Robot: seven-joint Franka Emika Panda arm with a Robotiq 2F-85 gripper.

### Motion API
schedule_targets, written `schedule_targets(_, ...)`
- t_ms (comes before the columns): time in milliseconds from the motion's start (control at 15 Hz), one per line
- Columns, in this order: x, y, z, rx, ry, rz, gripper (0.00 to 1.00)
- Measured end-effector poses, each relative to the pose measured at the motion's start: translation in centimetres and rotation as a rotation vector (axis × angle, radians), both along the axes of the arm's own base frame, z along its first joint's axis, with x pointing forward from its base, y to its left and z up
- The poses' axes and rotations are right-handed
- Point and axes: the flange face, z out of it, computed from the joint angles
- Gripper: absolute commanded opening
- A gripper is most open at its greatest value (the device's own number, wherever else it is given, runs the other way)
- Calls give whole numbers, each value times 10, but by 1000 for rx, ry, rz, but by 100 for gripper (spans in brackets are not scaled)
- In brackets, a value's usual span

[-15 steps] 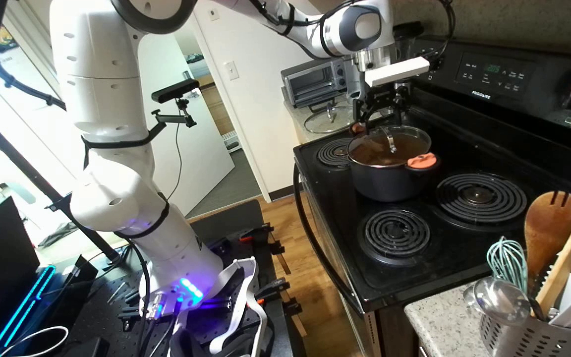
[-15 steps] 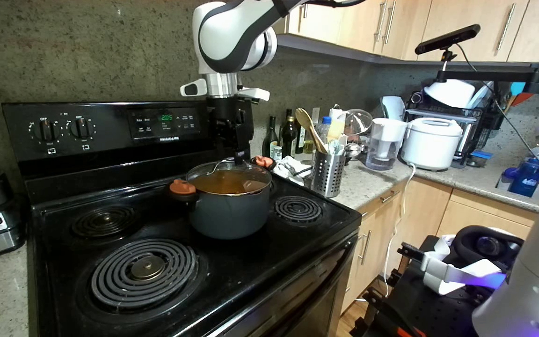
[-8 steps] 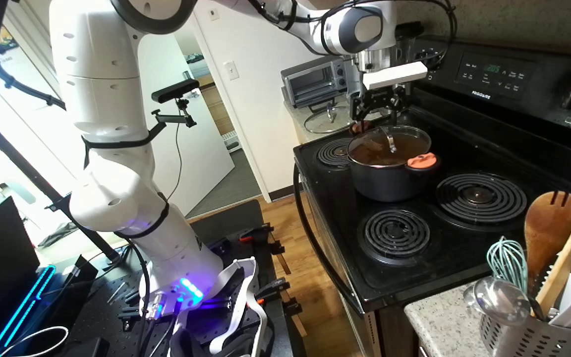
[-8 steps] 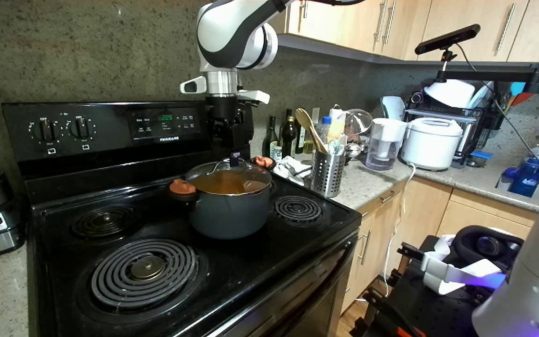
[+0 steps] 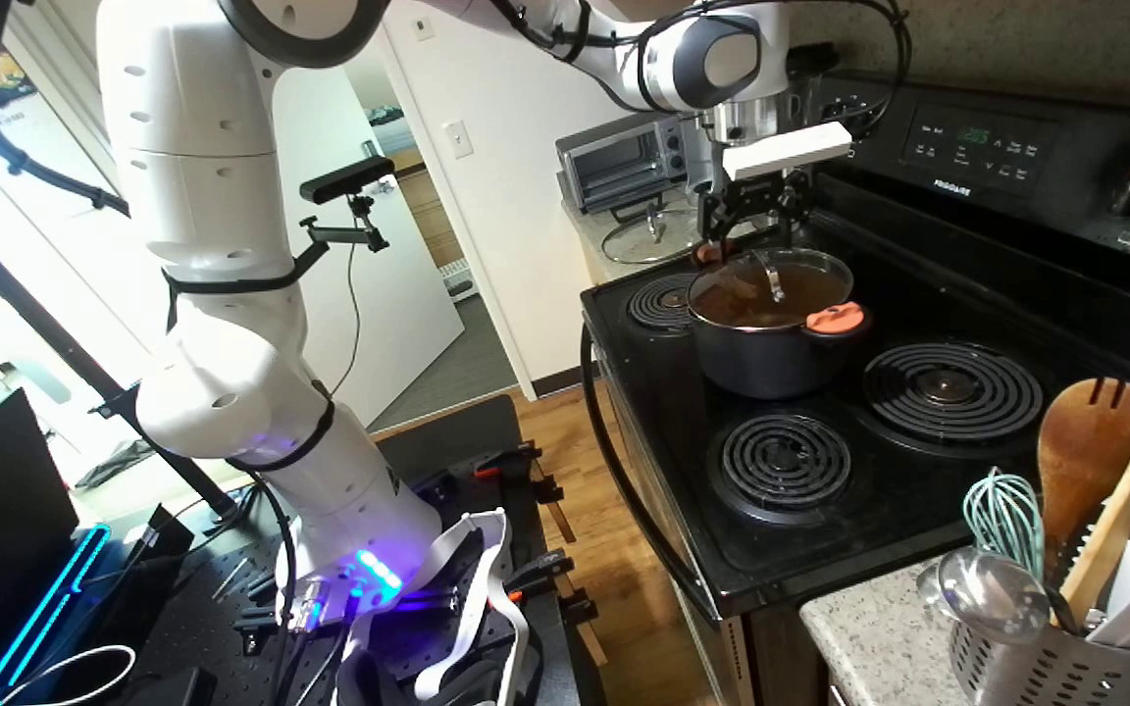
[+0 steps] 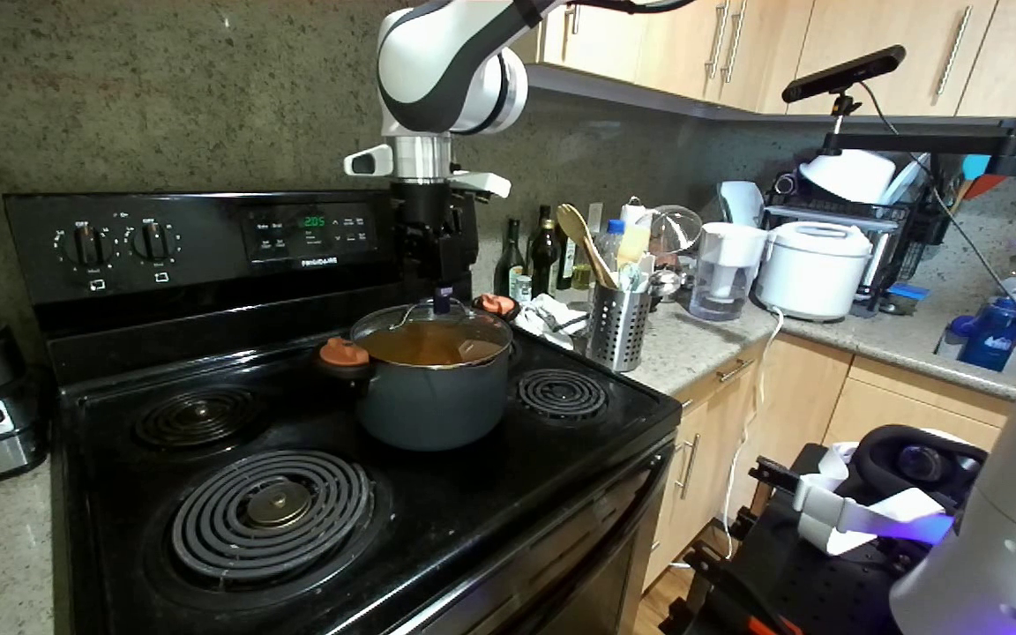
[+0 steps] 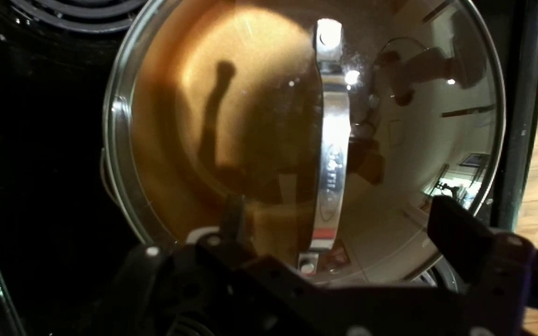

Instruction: Remove the glass lid from the pot on the stove

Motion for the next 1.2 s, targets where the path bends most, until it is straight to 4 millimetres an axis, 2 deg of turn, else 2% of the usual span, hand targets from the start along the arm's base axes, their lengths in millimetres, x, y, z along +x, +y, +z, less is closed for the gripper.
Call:
schedule_targets(467, 1, -9, -7, -8, -31, -1, 100)
schedule_targets(533, 1, -11, -7, -8, -35, -3, 75)
schedule_targets(600, 1, -12, -8, -7, -39, -6, 72)
schedule_targets(1200, 3, -19, -7, -4, -55, -15, 5)
